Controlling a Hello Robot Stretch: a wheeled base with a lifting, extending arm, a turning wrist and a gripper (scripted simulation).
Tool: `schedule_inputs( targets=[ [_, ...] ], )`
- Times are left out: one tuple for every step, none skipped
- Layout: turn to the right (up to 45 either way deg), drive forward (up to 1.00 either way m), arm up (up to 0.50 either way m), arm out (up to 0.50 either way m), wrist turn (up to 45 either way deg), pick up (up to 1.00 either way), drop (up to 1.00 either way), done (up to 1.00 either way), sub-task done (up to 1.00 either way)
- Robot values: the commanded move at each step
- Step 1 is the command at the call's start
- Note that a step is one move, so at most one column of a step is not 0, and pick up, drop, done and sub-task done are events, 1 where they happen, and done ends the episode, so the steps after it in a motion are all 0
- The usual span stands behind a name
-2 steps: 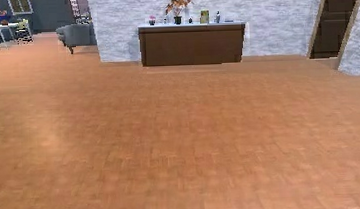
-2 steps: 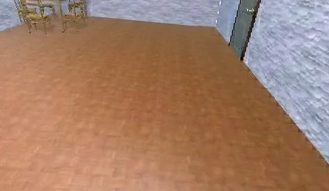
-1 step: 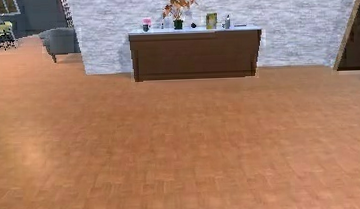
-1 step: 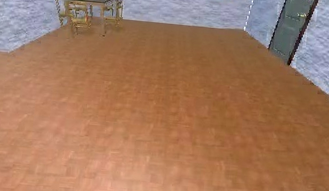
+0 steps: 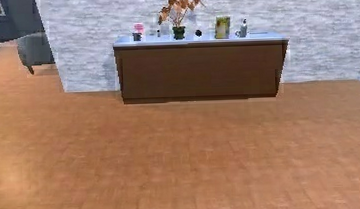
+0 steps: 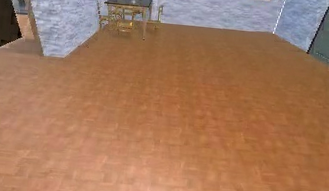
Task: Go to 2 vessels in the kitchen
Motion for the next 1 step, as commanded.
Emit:
schedule_inputs(
  targets=[
    [0.0,1.0,0.0,0.0,0.0,0.0,0.0,0.0,0.0]
  ],
)
